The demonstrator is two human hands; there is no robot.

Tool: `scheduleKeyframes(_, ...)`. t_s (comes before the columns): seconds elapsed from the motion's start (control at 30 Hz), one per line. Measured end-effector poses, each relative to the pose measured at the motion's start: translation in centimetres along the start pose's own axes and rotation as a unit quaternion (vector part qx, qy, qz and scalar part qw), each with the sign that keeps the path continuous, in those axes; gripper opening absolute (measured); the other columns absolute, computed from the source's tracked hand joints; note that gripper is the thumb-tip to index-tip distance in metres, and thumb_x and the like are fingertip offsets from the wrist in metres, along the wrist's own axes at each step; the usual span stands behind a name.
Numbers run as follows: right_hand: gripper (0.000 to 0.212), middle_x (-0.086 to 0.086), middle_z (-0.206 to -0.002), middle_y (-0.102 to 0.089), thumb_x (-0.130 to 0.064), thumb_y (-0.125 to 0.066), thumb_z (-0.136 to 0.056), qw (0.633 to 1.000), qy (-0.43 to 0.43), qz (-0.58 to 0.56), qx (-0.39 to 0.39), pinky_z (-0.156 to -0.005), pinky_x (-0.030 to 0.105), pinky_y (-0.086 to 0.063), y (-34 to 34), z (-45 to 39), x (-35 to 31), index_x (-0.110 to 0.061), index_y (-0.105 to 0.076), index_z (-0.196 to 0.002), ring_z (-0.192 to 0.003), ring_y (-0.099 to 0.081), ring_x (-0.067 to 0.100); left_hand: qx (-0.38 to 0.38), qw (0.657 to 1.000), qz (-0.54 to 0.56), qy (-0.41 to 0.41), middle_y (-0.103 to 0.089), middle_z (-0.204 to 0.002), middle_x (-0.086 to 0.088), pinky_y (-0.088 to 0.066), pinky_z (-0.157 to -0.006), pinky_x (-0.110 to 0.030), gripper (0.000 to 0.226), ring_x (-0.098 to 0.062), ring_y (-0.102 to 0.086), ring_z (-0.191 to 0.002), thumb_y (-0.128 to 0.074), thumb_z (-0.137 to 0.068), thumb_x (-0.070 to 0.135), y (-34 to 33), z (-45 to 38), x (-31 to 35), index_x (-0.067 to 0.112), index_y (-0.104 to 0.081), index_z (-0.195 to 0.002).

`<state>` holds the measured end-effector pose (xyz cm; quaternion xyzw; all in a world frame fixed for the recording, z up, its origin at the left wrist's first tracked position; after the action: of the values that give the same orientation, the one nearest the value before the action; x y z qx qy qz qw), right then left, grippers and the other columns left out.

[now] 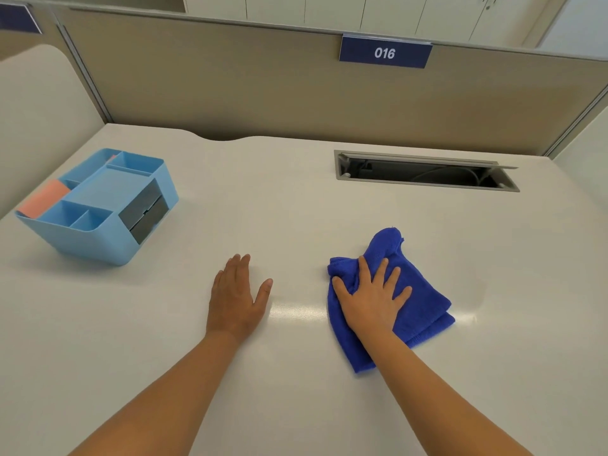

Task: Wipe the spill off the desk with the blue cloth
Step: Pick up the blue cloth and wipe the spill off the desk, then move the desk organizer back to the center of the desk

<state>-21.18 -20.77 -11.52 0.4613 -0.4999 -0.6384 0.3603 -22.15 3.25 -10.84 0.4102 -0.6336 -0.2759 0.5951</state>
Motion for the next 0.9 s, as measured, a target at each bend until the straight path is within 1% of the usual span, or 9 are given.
scheduleKeyframes(0.1,0.079,0.011,-0.159,0.007,-0.073,-0.027,-0.081,0.999,-0.011,-0.048,-0.005,-0.112,0.061,0.003,1.0,0.2,-0.2,-0.037,-0.002,-0.147,-0.144,0.011,0.035,0.002,1.000,0.020,0.008,-0.025,-0.154,-0.005,-0.013,-0.115,-0.033,0.058,-0.022,-0.023,-0.141,-0.044,-0.091,0.040,0.3,0.1,0.1,0.014,-0.031,-0.141)
scheduleKeyframes(0.2,0.071,0.007,-0.159,0.004,-0.065,-0.036,-0.084,0.993,0.014,-0.107,0.042,-0.114,0.056,0.000,3.1,0.7,-1.9,-0.038,-0.013,-0.146,-0.146,0.008,0.030,0.016,0.999,0.046,0.000,-0.033,-0.150,-0.006,-0.021,-0.112,-0.031,0.051,-0.022,-0.032,-0.138,-0.048,-0.091,0.032,1.0,0.2,0.4,0.012,-0.040,-0.137)
scheduleKeyframes(0.27,0.057,0.004,-0.159,-0.007,-0.054,-0.044,-0.088,0.985,0.034,-0.159,0.049,-0.115,0.052,-0.007,4.3,0.9,-3.8,-0.036,-0.031,-0.141,-0.147,-0.005,0.024,0.031,0.997,0.071,-0.005,-0.041,-0.145,-0.008,-0.025,-0.110,-0.029,0.046,-0.022,-0.037,-0.135,-0.051,-0.090,0.025,1.6,0.3,0.6,0.009,-0.045,-0.133)
scheduleKeyframes(0.37,0.040,0.001,-0.154,-0.028,-0.039,-0.050,-0.090,0.968,0.060,-0.236,0.051,-0.110,0.044,-0.029,5.6,1.2,-6.7,-0.030,-0.050,-0.129,-0.135,-0.036,0.018,0.072,0.990,0.124,0.010,-0.052,-0.135,-0.008,-0.031,-0.103,-0.025,0.041,-0.023,-0.045,-0.127,-0.054,-0.088,0.018,2.9,0.3,0.6,0.008,-0.050,-0.127)
scheduleKeyframes(0.47,0.032,-0.003,-0.137,-0.050,-0.030,-0.050,-0.089,0.943,0.071,-0.325,0.016,-0.096,0.036,-0.044,5.7,1.4,-9.8,-0.026,-0.056,-0.121,-0.119,-0.051,0.014,0.137,0.970,0.188,0.064,-0.057,-0.126,-0.007,-0.038,-0.094,-0.027,0.037,-0.023,-0.050,-0.118,-0.054,-0.088,0.017,4.9,-0.4,0.0,0.010,-0.052,-0.124)
scheduleKeyframes(0.57,0.030,-0.003,-0.119,-0.061,-0.024,-0.050,-0.087,0.919,0.051,-0.388,-0.044,-0.086,0.035,-0.050,4.9,1.3,-13.1,-0.023,-0.059,-0.115,-0.097,-0.061,0.016,0.201,0.948,0.224,0.105,-0.060,-0.119,-0.008,-0.045,-0.083,-0.031,0.031,-0.024,-0.055,-0.109,-0.053,-0.088,0.016,7.3,-1.3,-0.9,0.010,-0.054,-0.119)
scheduleKeyframes(0.73,0.027,-0.004,-0.104,-0.065,-0.018,-0.051,-0.085,0.898,0.065,-0.422,-0.108,-0.078,0.026,-0.046,3.3,0.0,-20.3,-0.016,-0.063,-0.108,-0.087,-0.057,0.013,0.265,0.884,0.299,0.242,-0.060,-0.111,-0.010,-0.042,-0.076,-0.027,0.026,-0.020,-0.055,-0.098,-0.050,-0.090,0.016,11.1,-2.9,-3.5,0.009,-0.053,-0.115)
scheduleKeyframes(0.83,0.024,-0.004,-0.090,-0.063,-0.019,-0.053,-0.084,0.889,0.073,-0.433,-0.127,-0.071,0.027,-0.045,2.9,-1.3,-25.0,-0.013,-0.065,-0.104,-0.079,-0.057,0.015,0.334,0.832,0.298,0.329,-0.054,-0.121,-0.015,-0.047,-0.089,-0.038,0.030,-0.029,-0.051,-0.111,-0.054,-0.087,0.015,13.6,-3.2,-5.6,0.006,-0.051,-0.115)
scheduleKeyframes(0.9,0.026,0.000,-0.094,-0.065,-0.020,-0.054,-0.084,0.892,0.080,-0.425,-0.133,-0.077,0.031,-0.050,2.7,-2.5,-28.4,-0.011,-0.064,-0.105,-0.082,-0.059,0.018,0.367,0.778,0.307,0.408,-0.045,-0.131,-0.018,-0.044,-0.094,-0.042,0.041,-0.032,-0.042,-0.120,-0.058,-0.083,0.018,15.0,-3.2,-7.8,0.006,-0.046,-0.120)
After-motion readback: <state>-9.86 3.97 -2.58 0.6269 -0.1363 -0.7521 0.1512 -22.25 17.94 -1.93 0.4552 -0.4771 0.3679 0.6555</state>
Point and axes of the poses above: each hand's wrist, its own z-axis away from the middle knuckle, its own y-axis out of the back of the hand, x = y × z, the point moved 5 cm from there along -z, towards the middle knuckle
